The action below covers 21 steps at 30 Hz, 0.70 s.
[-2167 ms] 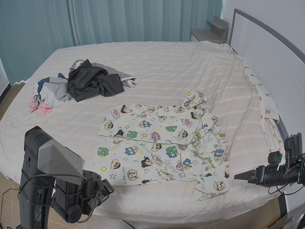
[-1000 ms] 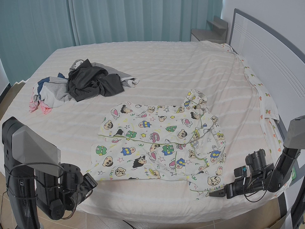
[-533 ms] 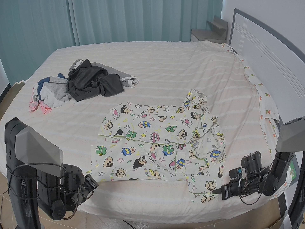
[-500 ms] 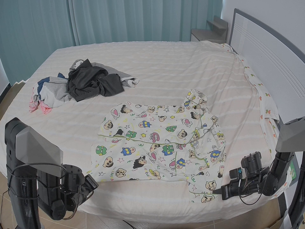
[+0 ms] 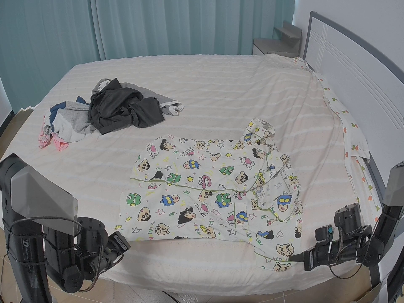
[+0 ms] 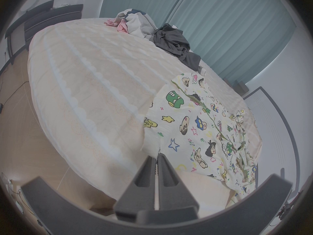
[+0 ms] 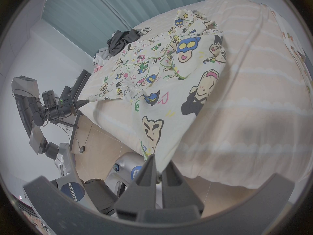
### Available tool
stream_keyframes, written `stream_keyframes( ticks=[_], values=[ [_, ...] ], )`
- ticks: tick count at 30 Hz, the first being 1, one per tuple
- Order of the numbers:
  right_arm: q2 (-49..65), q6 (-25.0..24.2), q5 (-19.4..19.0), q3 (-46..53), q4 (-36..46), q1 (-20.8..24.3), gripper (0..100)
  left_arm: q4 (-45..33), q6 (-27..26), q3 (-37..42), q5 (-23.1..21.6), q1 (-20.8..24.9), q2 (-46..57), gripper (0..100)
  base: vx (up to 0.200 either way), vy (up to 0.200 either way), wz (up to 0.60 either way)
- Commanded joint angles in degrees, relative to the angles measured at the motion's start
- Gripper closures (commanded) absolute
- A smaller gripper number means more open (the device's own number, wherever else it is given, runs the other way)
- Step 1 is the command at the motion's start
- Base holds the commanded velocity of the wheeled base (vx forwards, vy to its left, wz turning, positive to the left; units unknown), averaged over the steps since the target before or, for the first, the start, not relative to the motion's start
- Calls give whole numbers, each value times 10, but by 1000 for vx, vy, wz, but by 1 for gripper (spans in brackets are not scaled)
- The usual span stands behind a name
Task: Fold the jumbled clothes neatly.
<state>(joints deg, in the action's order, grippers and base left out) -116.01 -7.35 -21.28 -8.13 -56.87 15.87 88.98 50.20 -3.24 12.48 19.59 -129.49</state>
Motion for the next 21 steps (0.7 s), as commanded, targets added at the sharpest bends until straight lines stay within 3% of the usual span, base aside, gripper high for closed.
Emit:
stream_keyframes(
  ticks=[1, 21],
  values=[
    [39, 0, -3, 24, 0, -1, 100, 10, -1, 13, -4, 0, 28, 100, 0, 0, 0],
    [-27, -21, -7, 66, -3, -4, 100, -28, 2, 32, -37, 7, 20, 100, 0, 0, 0]
  ],
)
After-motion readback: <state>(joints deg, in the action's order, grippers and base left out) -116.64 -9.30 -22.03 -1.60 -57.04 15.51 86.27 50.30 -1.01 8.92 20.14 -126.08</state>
